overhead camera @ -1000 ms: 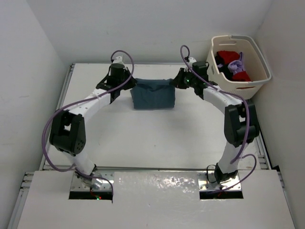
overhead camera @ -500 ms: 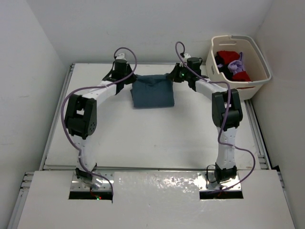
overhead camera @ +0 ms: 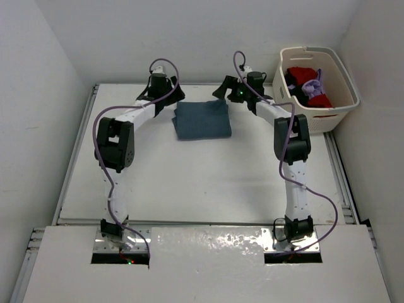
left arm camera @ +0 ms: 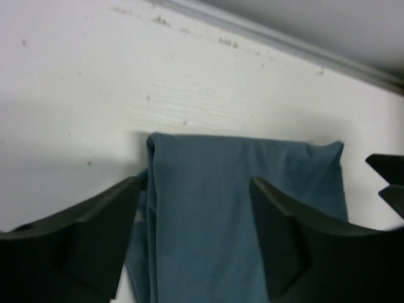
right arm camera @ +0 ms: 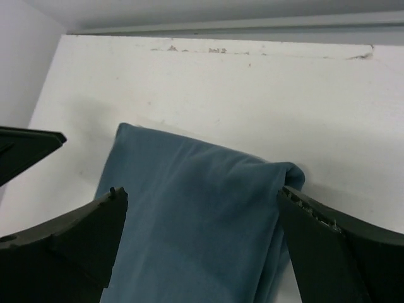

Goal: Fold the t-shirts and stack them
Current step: Fold the long partially folded tshirt into a neat square, then smooth out wrinkles on the folded tshirt

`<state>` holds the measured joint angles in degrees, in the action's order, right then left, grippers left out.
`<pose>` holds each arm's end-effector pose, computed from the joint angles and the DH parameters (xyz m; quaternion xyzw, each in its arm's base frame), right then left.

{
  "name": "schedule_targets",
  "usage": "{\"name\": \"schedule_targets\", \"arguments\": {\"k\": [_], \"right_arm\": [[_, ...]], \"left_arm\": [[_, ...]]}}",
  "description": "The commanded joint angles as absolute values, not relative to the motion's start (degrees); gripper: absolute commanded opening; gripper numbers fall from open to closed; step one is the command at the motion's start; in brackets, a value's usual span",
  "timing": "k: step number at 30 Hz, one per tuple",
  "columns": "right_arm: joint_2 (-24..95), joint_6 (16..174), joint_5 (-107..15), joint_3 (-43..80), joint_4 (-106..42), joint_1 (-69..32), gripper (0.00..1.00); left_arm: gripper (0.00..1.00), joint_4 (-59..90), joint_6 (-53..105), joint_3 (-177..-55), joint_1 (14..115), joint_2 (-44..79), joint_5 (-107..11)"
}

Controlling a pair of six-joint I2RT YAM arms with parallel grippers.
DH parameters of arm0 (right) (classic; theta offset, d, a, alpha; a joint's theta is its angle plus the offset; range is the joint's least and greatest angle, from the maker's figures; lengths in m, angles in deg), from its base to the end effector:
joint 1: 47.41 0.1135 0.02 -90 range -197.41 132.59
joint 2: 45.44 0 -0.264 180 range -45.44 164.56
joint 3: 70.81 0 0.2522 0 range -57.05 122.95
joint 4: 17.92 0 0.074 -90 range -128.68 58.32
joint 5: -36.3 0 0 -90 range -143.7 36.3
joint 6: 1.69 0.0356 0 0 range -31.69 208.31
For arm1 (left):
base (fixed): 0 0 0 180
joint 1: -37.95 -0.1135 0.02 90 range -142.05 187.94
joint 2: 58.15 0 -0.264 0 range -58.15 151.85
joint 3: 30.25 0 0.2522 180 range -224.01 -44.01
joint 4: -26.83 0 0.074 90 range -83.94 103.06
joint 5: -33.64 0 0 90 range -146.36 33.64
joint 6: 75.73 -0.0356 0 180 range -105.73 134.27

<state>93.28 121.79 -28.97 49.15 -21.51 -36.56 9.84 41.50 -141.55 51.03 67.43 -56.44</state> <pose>0.5428 0.1192 0.1661 0.0423 0.8191 0.3699 0.4364 0.4984 -0.1158 0.2091 -0.1077 0.8648 -0.1684 0.4606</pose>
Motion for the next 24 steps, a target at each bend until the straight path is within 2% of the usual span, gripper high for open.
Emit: {"name": "schedule_targets", "arguments": {"k": [1,2,4,10,15,20,24], "right_arm": [[88.8,121.3,-26.0,51.2,-18.9,-36.9,0.99],[87.7,121.0,-26.0,48.7,-18.7,-36.9,0.99],[85.1,120.3,-25.8,46.1,-18.1,-36.9,0.99],[85.3,124.9,-21.4,42.4,-13.4,-36.4,0.99],[93.1,127.4,-21.6,50.0,-11.7,-35.8,0.99],[105.1,129.4,-24.1,63.7,-13.5,-35.8,0.99],[110.2,130.2,-27.2,67.8,-14.5,-35.9,0.99]], "left_arm": [[0.71,11.9,41.2,-144.5,50.5,64.6,-55.9],[0.83,12.0,41.5,-143.9,50.6,63.4,-55.5],[0.88,14.6,42.0,-141.2,50.7,62.4,-53.5],[0.89,16.3,42.0,-141.7,53.1,64.8,-47.3],[0.90,16.3,43.2,-146.7,54.0,71.0,-46.9],[0.90,18.8,43.4,-151.1,53.9,78.0,-45.9],[0.90,14.1,44.2,-157.2,53.4,84.4,-47.4]]}}
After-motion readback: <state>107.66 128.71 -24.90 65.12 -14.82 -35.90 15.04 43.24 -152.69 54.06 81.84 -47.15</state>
